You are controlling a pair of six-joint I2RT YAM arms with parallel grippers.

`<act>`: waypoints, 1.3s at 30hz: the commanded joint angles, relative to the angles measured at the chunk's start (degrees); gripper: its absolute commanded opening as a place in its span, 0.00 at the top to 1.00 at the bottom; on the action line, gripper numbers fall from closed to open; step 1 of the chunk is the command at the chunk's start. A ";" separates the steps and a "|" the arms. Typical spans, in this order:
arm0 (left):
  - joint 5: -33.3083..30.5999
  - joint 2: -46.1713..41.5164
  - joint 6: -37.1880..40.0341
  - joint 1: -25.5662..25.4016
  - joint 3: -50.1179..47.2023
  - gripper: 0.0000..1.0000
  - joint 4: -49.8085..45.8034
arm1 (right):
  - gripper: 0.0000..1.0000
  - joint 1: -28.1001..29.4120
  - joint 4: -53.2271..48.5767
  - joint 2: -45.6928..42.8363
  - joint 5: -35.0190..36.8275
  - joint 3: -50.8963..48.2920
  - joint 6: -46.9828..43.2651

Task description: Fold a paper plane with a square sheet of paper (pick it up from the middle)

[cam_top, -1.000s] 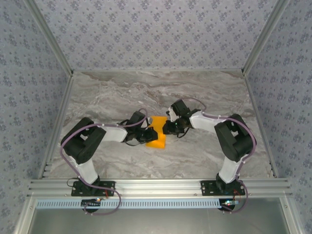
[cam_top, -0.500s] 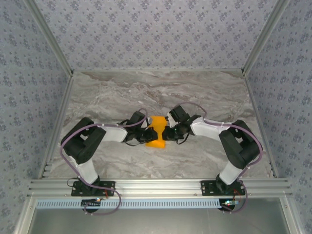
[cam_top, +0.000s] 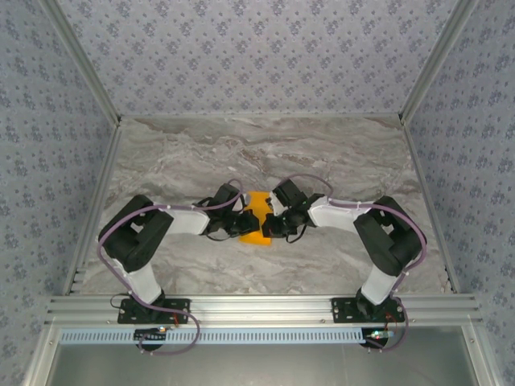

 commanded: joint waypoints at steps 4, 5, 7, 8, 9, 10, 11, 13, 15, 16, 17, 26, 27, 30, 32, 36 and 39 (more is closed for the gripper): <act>0.74 -4.99 -0.43 -0.31 -2.19 0.90 2.32 | 0.93 0.72 0.04 1.33 -1.57 -0.92 0.73; 0.98 -5.40 -0.55 -0.30 -2.41 0.90 2.80 | 0.93 0.81 0.17 1.47 -1.63 -0.88 0.76; 0.92 -6.34 -0.56 -0.34 -2.73 0.90 3.46 | 0.93 0.90 0.46 1.59 -1.78 -0.92 0.74; 0.79 -6.49 -0.49 -0.37 -2.71 0.90 3.37 | 0.93 0.87 0.47 1.62 -1.71 -0.87 0.78; 0.62 -6.66 -0.45 -0.35 -2.61 0.90 3.17 | 0.93 0.90 0.48 1.61 -1.71 -0.91 0.77; 0.46 -6.53 -0.32 -0.34 -2.44 0.90 2.90 | 0.93 0.83 0.56 1.67 -1.69 -0.85 0.73; 0.36 -6.28 -0.21 -0.34 -2.29 0.89 2.86 | 0.93 0.90 0.56 1.80 -1.67 -0.96 0.64; 0.11 -5.34 -0.12 -0.34 -1.89 0.90 2.66 | 0.93 0.88 0.56 1.93 -1.53 -0.89 0.56; -0.07 -4.34 0.01 -0.35 -1.42 0.90 2.59 | 0.93 0.86 0.29 2.00 -1.06 -0.91 0.27; -0.22 -3.85 -0.04 -0.31 -1.22 0.90 2.61 | 0.93 0.90 -0.03 2.03 -0.82 -0.84 0.03; -0.27 -3.53 -0.03 -0.33 -0.98 0.90 2.54 | 0.93 0.84 -0.27 2.17 -0.59 -0.67 -0.19; -2.99 -1.83 0.54 -0.30 0.04 0.90 0.42 | 0.93 0.72 -2.85 2.29 1.29 0.91 -2.28; -3.20 -1.75 0.57 -0.31 0.05 0.90 0.23 | 0.94 0.72 -3.07 2.29 1.51 1.01 -2.43; -3.78 -1.50 0.66 -0.28 0.18 0.90 -0.25 | 0.93 0.54 -3.49 2.31 1.90 1.34 -2.89; -3.95 -1.35 0.67 -0.28 0.27 0.90 -0.55 | 0.93 0.47 -3.82 2.44 2.15 1.61 -3.13; -4.14 -1.11 0.67 -0.27 0.45 0.90 -0.83 | 0.93 0.44 -4.52 2.75 2.59 2.23 -3.76; -4.13 -0.97 0.76 -0.26 0.49 0.90 -0.97 | 0.93 0.40 -4.87 2.90 2.92 2.48 -4.08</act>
